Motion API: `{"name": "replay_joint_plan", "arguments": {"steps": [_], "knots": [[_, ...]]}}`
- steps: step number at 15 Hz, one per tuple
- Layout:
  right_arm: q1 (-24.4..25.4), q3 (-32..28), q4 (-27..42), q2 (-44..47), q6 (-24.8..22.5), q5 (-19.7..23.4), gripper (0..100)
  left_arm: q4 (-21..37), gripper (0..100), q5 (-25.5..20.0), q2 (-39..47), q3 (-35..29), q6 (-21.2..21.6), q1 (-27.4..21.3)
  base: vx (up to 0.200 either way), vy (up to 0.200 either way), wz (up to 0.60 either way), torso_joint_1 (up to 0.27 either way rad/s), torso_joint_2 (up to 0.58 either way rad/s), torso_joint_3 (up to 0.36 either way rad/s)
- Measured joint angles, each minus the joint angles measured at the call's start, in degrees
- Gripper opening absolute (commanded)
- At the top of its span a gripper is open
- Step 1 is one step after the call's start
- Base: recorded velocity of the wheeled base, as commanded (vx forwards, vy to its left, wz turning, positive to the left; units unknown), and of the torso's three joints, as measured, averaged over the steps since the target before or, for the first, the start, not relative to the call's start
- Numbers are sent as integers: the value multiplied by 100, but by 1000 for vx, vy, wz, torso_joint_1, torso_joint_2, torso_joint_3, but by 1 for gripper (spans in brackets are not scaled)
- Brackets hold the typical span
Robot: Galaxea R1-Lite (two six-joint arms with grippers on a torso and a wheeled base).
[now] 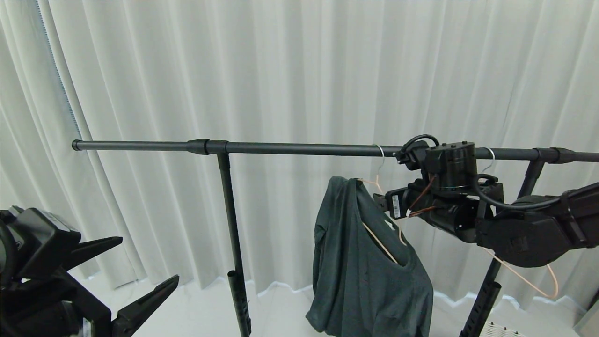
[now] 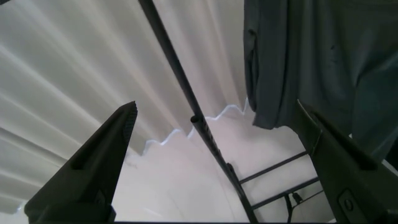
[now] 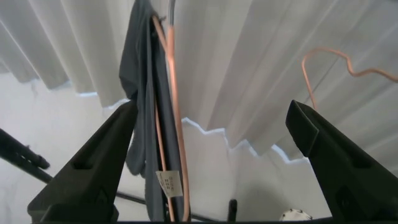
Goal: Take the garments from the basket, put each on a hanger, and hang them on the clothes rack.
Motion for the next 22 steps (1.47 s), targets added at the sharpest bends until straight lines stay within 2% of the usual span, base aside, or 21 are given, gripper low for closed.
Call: {"name": "replay_joint_plan", "arguments": {"steps": [4, 7, 11, 14, 19, 22], "knots": [[0, 55, 13, -575, 17, -17, 100, -2, 100, 29, -20, 54, 0, 584, 0, 0, 0, 0, 0, 0], [-72, 243, 249, -1119, -340, -44, 100, 0, 100, 185, -30, 61, 2, 995, -67, 0, 0, 1, 1, 2], [-336, 767, 585, -1901, -803, -88, 100, 1, 100, 305, -101, 61, 5, 1097, -200, 0, 0, 4, -1, 0], [-801, 1279, 657, -2449, -1531, -235, 100, 0, 100, 382, -133, 59, 0, 1119, -200, 0, 0, -6, 1, 2], [-1646, 1991, 623, -3185, -2667, -334, 100, 0, 100, 806, -234, 325, 0, 1218, -200, 0, 0, 0, 2, 3], [-2166, 2486, 621, -3600, -2975, -350, 100, -2, 100, 975, -535, 852, 11, 1404, -200, 0, 0, 4, 2, 5]]}}
